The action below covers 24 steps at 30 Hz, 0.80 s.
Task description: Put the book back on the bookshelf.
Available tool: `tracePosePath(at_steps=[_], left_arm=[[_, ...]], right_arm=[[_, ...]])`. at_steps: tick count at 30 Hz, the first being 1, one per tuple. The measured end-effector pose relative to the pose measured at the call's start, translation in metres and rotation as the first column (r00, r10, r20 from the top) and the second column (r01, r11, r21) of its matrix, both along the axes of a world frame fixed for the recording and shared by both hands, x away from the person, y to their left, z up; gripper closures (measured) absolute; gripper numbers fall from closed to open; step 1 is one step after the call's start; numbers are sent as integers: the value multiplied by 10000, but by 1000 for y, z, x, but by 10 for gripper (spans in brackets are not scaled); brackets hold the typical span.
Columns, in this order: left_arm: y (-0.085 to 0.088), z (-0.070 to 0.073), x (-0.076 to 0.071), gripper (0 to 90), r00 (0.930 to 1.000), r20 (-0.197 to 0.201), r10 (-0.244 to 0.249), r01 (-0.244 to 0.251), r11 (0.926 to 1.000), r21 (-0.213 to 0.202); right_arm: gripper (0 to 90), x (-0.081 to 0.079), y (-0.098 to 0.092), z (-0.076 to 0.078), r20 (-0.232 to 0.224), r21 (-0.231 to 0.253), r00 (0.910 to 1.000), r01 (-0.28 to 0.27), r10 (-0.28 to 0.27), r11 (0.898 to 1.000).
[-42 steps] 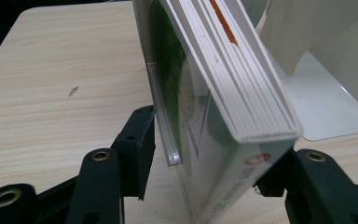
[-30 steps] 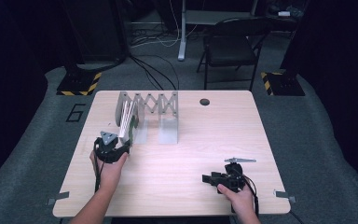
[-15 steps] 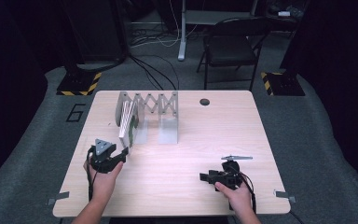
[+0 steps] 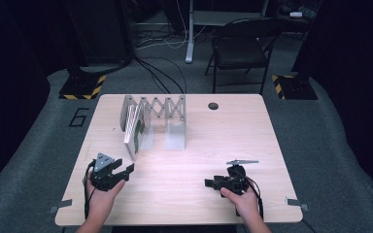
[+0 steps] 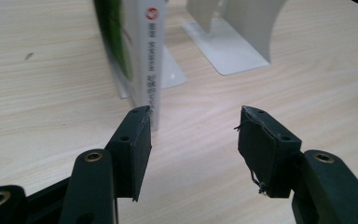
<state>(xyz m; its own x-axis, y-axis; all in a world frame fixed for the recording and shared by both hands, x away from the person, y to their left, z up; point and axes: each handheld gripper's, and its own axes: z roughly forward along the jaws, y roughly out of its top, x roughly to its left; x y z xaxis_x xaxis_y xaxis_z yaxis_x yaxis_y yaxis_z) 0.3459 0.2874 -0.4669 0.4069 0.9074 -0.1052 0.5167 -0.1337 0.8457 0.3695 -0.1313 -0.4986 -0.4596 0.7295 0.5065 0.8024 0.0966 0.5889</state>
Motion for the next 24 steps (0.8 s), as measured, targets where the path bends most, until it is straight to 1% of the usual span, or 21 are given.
tracePosePath(at_steps=[1,2,4,9,11,14,15,16,17,18,19,21,22,23,24], left_arm=[[0,0,0,444,10000,0,0,0,10000,0],[-1,-1,-6,444,9996,86,-285,284,9995,112],[-1,-1,-11,444,9982,-67,-590,591,9981,165],[-2,-5,-22,444,9942,-190,-1057,1063,9937,348],[-2,-7,-27,444,9936,-140,-1121,1125,9931,319],[-2,-9,-31,444,9918,-166,-1271,1276,9912,355],[-2,-10,-32,444,9906,-253,-1348,1356,9900,375],[-2,-11,-32,444,9907,-258,-1338,1349,9897,476],[-2,-12,-33,444,9892,-362,-1418,1435,9884,491],[-1,-12,-34,444,9880,-399,-1491,1513,9868,582],[-2,-13,-34,442,9886,-332,-1470,1487,9875,532],[0,-15,-36,442,9860,-455,-1602,1629,9846,637],[1,-16,-36,442,9860,-457,-1604,1632,9844,654],[0,-18,-36,442,9875,-390,-1530,1551,9863,562],[1,-19,-36,441,9862,-495,-1579,1606,9854,567]], right_arm=[[426,0,0,0,0,0,10000,0,0,10000],[426,0,1,0,-4,-16,10000,-19,19,10000],[426,0,0,0,8,0,10000,-3,3,10000],[426,0,-1,0,16,18,10000,5,-5,10000],[426,0,0,0,13,16,10000,17,-17,10000],[426,0,0,0,14,3,10000,56,-56,10000],[426,0,0,0,-20,-4,10000,12,-12,10000],[426,0,0,-1,52,-54,10000,-13,14,10000],[426,0,0,-1,-7,-51,10000,12,-12,10000],[426,0,0,-1,-10,-46,10000,18,-18,10000],[426,0,1,-1,-33,-43,10000,4,-4,10000],[425,-1,1,-1,-10,-69,10000,-11,11,10000],[425,-1,1,-1,-28,-63,10000,-7,7,10000],[425,0,1,-2,-33,-87,10000,11,-12,10000],[425,0,1,-2,-31,-123,10000,6,-6,9999]])
